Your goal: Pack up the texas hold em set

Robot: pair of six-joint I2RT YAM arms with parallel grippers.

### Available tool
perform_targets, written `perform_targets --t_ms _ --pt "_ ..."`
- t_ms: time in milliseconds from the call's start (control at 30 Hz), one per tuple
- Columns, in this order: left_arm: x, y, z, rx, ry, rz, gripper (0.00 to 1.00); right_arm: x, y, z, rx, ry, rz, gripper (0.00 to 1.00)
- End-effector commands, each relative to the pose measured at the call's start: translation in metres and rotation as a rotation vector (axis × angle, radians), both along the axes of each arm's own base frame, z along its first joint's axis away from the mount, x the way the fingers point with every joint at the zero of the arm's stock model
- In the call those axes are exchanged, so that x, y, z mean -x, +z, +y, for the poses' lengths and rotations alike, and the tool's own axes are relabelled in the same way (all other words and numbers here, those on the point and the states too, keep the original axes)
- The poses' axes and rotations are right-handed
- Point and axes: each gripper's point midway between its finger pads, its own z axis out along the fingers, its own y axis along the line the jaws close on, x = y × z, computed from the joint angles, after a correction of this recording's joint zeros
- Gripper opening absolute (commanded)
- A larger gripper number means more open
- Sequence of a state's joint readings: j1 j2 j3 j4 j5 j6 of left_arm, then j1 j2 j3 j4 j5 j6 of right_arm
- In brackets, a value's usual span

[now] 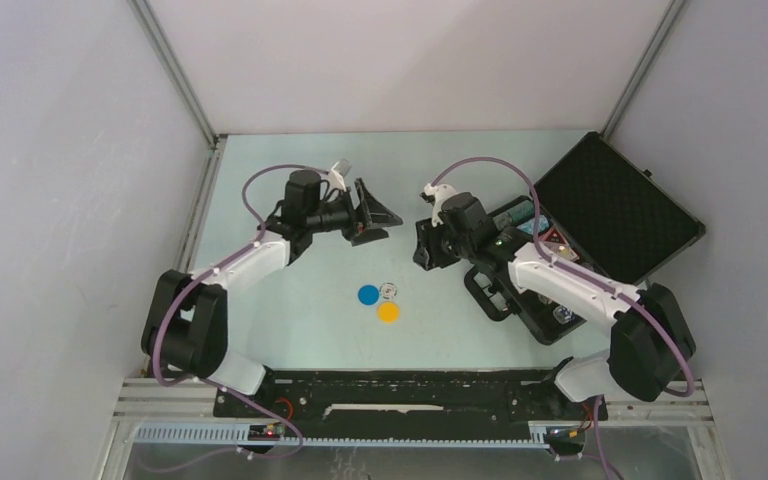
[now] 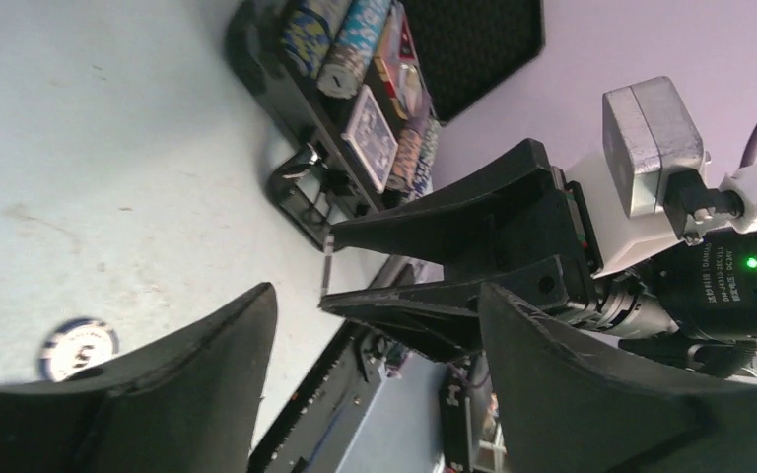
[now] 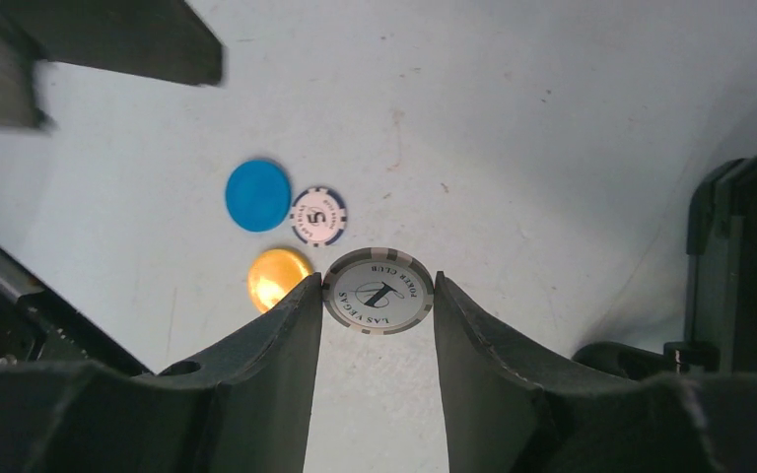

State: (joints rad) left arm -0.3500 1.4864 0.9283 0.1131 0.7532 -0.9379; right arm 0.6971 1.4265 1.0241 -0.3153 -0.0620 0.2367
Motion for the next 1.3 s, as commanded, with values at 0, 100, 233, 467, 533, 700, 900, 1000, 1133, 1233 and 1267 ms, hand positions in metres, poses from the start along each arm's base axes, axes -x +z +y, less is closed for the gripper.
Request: perform_targets --t_ms 0,100,233,467,533,700,900,1000,1133,1233,1267 --pt "0.015 0.014 -0.018 0.072 -0.099 -0.017 0.75 0.006 0.033 0.017 -0.103 0.092 -0.09 0.52" --pt "0.019 0.016 -0.022 0.067 -0.114 -0.036 0.74 0.009 0.04 0.02 -0.12 0.103 -0.101 0.52" --pt "0.02 0.01 -0.024 0.053 -0.117 -0.021 0.68 0.01 0.05 0.02 -0.136 0.107 -0.126 0.52" --pt "0.03 0.011 -0.029 -0.044 -0.172 -0.106 0.57 0.012 0.064 0.021 -0.165 0.121 -0.161 0.53" --pt "0.036 0.008 -0.031 -0.076 -0.204 -0.103 0.56 0.013 0.068 0.02 -0.168 0.123 -0.171 0.53" --pt "0.047 0.007 -0.042 -0.072 -0.272 -0.099 0.6 0.015 0.073 0.018 -0.157 0.13 -0.195 0.53" --pt "0.056 0.007 -0.049 -0.058 -0.32 -0.095 0.62 0.02 0.077 0.023 -0.17 0.152 -0.196 0.53" --pt "0.056 0.006 -0.05 -0.055 -0.324 -0.094 0.56 0.024 0.077 0.029 -0.173 0.17 -0.199 0.53" --pt "0.058 0.007 -0.051 -0.054 -0.331 -0.102 0.47 0.023 0.078 0.034 -0.161 0.171 -0.208 0.53" --pt "0.06 0.009 -0.052 -0.049 -0.343 -0.107 0.38 0.022 0.075 0.034 -0.149 0.169 -0.208 0.53" --pt "0.06 0.01 -0.053 -0.047 -0.347 -0.11 0.36 0.021 0.074 0.034 -0.142 0.165 -0.207 0.53"
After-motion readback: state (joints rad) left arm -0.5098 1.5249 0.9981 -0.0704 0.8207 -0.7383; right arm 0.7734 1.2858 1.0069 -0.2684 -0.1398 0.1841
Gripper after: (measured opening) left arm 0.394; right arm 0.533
